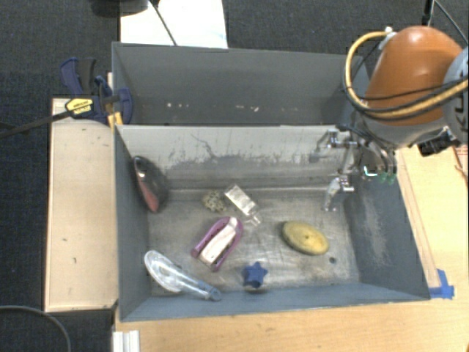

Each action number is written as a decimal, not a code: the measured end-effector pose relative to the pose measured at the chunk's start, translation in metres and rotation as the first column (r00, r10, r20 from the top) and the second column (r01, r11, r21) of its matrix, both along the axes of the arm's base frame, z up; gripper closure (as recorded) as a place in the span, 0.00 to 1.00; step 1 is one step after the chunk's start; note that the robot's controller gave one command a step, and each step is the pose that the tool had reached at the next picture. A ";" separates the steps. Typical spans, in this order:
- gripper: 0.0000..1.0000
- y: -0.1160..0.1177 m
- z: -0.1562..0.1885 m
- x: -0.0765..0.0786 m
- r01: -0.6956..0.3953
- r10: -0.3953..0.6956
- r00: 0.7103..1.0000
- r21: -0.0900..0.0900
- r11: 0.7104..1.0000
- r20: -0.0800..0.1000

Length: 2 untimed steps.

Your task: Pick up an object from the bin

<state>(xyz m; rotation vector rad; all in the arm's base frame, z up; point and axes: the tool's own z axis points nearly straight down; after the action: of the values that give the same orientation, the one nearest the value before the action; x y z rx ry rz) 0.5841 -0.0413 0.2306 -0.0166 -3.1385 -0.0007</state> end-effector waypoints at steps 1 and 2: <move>0.00 0.038 -0.146 0.009 -0.404 0.404 0.915 0.000 0.915 0.004; 0.00 0.096 -0.148 0.007 -0.294 0.294 0.956 0.000 0.956 0.005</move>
Offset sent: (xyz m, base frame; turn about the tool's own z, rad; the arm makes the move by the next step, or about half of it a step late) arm 0.0084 0.0372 -0.1451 -0.4168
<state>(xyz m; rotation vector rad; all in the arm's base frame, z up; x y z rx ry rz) 0.5915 0.0551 0.0830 0.4505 -3.1107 -0.0007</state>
